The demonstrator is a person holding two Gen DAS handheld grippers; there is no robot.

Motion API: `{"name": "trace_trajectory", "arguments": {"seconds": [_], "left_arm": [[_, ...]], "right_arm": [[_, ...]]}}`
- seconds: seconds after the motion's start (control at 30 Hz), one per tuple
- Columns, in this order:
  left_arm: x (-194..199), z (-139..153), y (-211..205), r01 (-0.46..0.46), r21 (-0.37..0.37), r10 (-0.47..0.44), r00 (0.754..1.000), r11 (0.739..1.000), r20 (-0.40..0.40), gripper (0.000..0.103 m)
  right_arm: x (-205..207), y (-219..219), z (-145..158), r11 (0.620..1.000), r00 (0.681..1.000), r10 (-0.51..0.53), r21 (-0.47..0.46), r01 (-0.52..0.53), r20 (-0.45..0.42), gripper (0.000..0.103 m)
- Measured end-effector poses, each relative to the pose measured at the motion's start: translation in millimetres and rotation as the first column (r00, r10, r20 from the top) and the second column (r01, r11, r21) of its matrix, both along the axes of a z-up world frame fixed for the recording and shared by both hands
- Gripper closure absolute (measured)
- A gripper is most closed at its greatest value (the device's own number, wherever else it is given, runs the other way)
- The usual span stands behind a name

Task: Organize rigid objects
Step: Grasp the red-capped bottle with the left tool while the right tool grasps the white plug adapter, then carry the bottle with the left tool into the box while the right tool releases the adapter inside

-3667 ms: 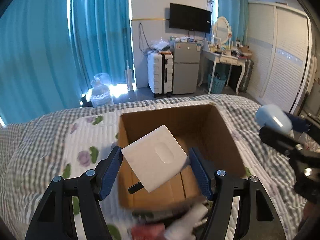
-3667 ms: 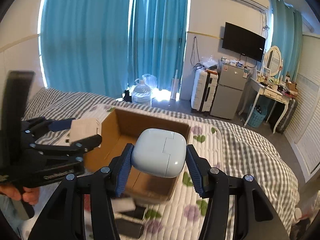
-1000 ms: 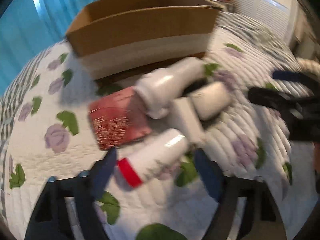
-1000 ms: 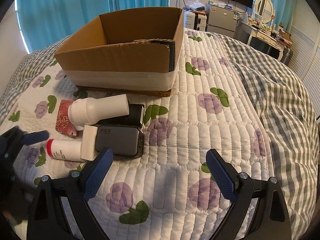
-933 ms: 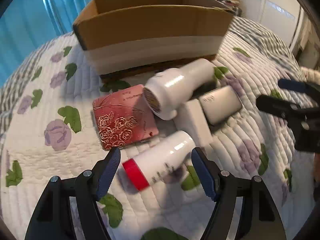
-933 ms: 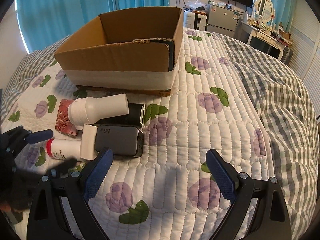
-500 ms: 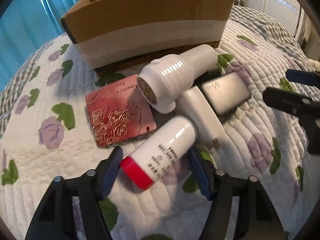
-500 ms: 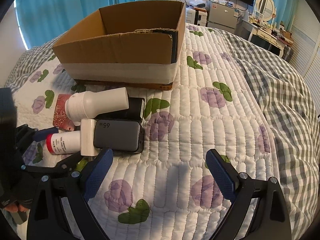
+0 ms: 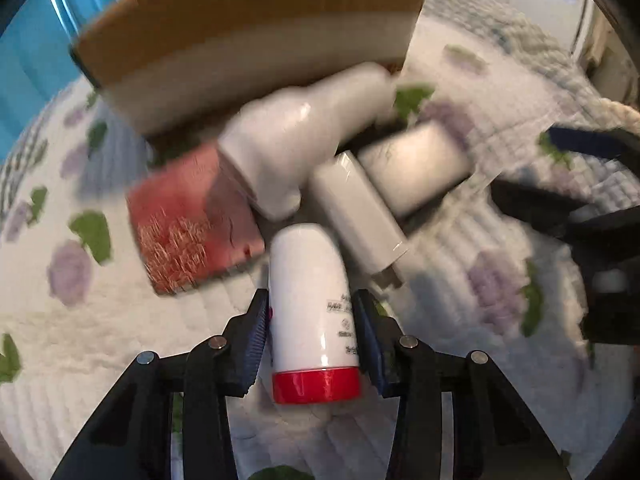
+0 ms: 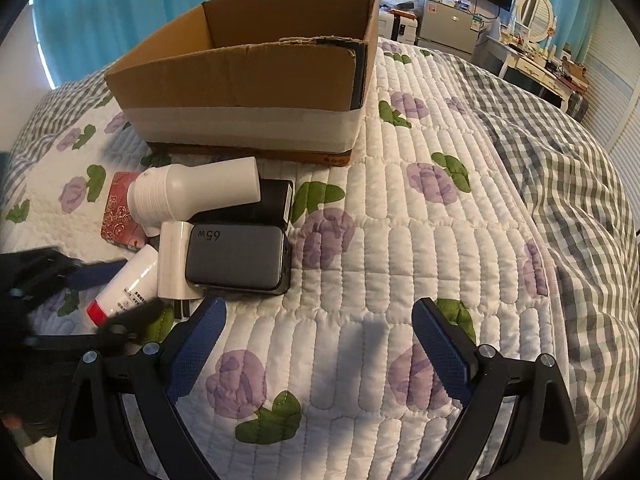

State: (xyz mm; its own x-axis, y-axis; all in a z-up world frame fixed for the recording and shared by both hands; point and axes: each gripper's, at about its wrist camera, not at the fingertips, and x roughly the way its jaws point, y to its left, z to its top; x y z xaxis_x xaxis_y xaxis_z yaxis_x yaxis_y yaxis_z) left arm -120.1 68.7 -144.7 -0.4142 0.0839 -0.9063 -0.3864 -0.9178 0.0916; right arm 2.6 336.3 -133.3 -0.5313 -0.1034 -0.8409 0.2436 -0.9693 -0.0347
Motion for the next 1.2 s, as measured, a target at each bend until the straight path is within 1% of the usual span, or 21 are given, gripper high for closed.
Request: {"name": "trace_trajectory", "arguments": {"seconds": [0.03,0.07,0.23,0.27,0.33,0.4,0.43,0.47,0.5,0.57,0.63,0.7,0.77,0.83,0.87,0.9,0.93,1.03,1.1,1.13,1.2], "left_arm": [[2.0,1.5,-0.2,0.000,0.003,0.000,1.000,1.000,-0.011,0.065],[4.4,5.4,-1.1,-0.006,0.009,0.006,1.000,1.000,-0.025,0.067],[19.9,43.5,-18.5,-0.064,0.082,0.075,0.988,0.995,-0.138,0.067],[21.9,53.3,-25.6,-0.086,0.100,0.102,0.981,0.991,-0.166,0.067],[16.8,62.9,-40.2,-0.124,0.114,0.145,0.970,0.986,-0.197,0.067],[12.5,67.0,-53.7,-0.175,0.109,0.196,0.954,0.978,-0.227,0.067],[10.4,67.6,-60.0,-0.204,0.098,0.222,0.946,0.974,-0.238,0.067],[8.6,66.2,-67.2,-0.229,0.095,0.245,0.940,0.969,-0.238,0.067],[8.0,65.2,-74.1,-0.246,0.103,0.264,0.937,0.964,-0.230,0.067],[3.0,61.3,-96.0,-0.281,0.147,0.306,0.933,0.948,-0.191,0.067],[1.4,58.2,-105.7,-0.307,0.170,0.335,0.927,0.936,-0.168,0.067],[-0.3,55.4,-107.6,-0.321,0.191,0.351,0.924,0.927,-0.152,0.067],[-0.6,54.7,-109.8,-0.322,0.213,0.355,0.924,0.922,-0.142,0.067],[-1.4,54.3,-113.0,-0.323,0.219,0.357,0.924,0.921,-0.139,0.067],[0.0,53.9,-110.8,-0.324,0.219,0.358,0.923,0.920,-0.138,0.067],[0.4,53.2,-111.3,-0.325,0.218,0.359,0.924,0.920,-0.136,0.067],[1.2,52.8,-111.8,-0.326,0.219,0.359,0.924,0.920,-0.134,0.067],[3.5,53.6,-112.1,-0.323,0.225,0.358,0.924,0.919,-0.133,0.067],[5.4,55.5,-111.8,-0.321,0.233,0.357,0.925,0.918,-0.131,0.067],[6.3,57.0,-111.7,-0.322,0.236,0.358,0.925,0.917,-0.131,0.067],[8.4,61.8,-108.8,-0.322,0.231,0.358,0.924,0.918,-0.135,0.067]], "right_arm": [[0.7,0.3,0.6,1.000,1.000,-0.001,-0.004,0.001,-0.004,0.009],[1.1,0.2,1.1,1.000,1.000,0.000,-0.007,0.000,-0.007,0.009],[6.5,-9.0,6.4,0.998,0.999,0.038,-0.047,-0.039,-0.030,0.009],[7.4,-12.2,7.1,0.997,0.998,0.047,-0.055,-0.049,-0.031,0.009],[10.8,-24.4,6.9,0.995,0.997,0.079,-0.063,-0.080,-0.020,0.009],[14.1,-39.1,3.2,0.992,0.993,0.115,-0.057,-0.115,-0.004,0.009],[16.2,-47.7,0.4,0.990,0.991,0.135,-0.052,-0.135,0.008,0.011],[17.9,-56.5,-3.4,0.986,0.986,0.162,-0.053,-0.160,0.026,0.022],[18.5,-64.5,-7.5,0.981,0.981,0.186,-0.059,-0.183,0.047,0.036],[17.2,-80.2,-15.5,0.972,0.970,0.227,-0.079,-0.220,0.083,0.045],[15.0,-91.2,-18.3,0.968,0.966,0.243,-0.089,-0.235,0.084,0.048],[10.7,-99.0,-17.4,0.969,0.969,0.236,-0.093,-0.229,0.070,0.050],[3.6,-104.5,-17.8,0.972,0.974,0.218,-0.100,-0.211,0.067,0.050],[-5.0,-109.1,-21.1,0.977,0.978,0.198,-0.097,-0.191,0.064,0.051],[-7.1,-111.3,-23.8,0.979,0.980,0.189,-0.090,-0.183,0.064,0.056],[-10.4,-112.6,-25.2,0.982,0.983,0.178,-0.078,-0.173,0.055,0.063],[-13.2,-115.3,-25.7,0.985,0.986,0.164,-0.052,-0.162,0.036,0.066],[-15.9,-115.6,-24.1,0.988,0.989,0.150,-0.043,-0.149,0.018,0.069],[-10.2,-114.0,-21.0,0.988,0.988,0.153,-0.030,-0.153,-0.003,0.075],[-6.0,-112.1,-17.3,0.988,0.988,0.154,-0.024,-0.154,-0.016,0.076],[3.5,-103.4,-4.7,0.986,0.987,0.158,-0.054,-0.160,-0.036,0.079]]}}
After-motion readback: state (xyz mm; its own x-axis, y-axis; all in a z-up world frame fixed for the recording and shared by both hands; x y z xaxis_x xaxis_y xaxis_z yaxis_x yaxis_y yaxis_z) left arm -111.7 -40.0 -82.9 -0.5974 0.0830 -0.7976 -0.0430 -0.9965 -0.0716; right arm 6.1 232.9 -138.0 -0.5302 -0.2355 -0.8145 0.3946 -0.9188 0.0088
